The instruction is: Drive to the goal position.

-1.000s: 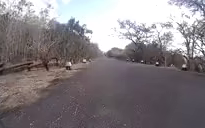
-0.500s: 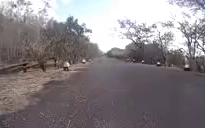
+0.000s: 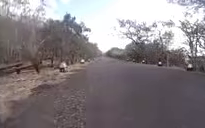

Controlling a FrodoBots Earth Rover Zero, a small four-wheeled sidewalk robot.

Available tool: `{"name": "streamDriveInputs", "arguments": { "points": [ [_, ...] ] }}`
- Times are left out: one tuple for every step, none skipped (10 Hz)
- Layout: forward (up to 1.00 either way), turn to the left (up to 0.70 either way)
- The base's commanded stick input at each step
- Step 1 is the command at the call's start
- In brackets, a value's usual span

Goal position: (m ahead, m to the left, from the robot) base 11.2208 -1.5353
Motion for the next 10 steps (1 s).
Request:
{"name": "streamDriveInputs", "arguments": {
  "points": [
    [0.70, 0.00],
    [0.70, 0.00],
    [0.70, 0.00],
    [0.70, 0.00],
    [0.70, 0.00],
    [0.70, 0.00],
    [0.70, 0.00],
    [0.70, 0.00],
    [0.70, 0.00],
    [0.70, 0.00]
  ]
}}
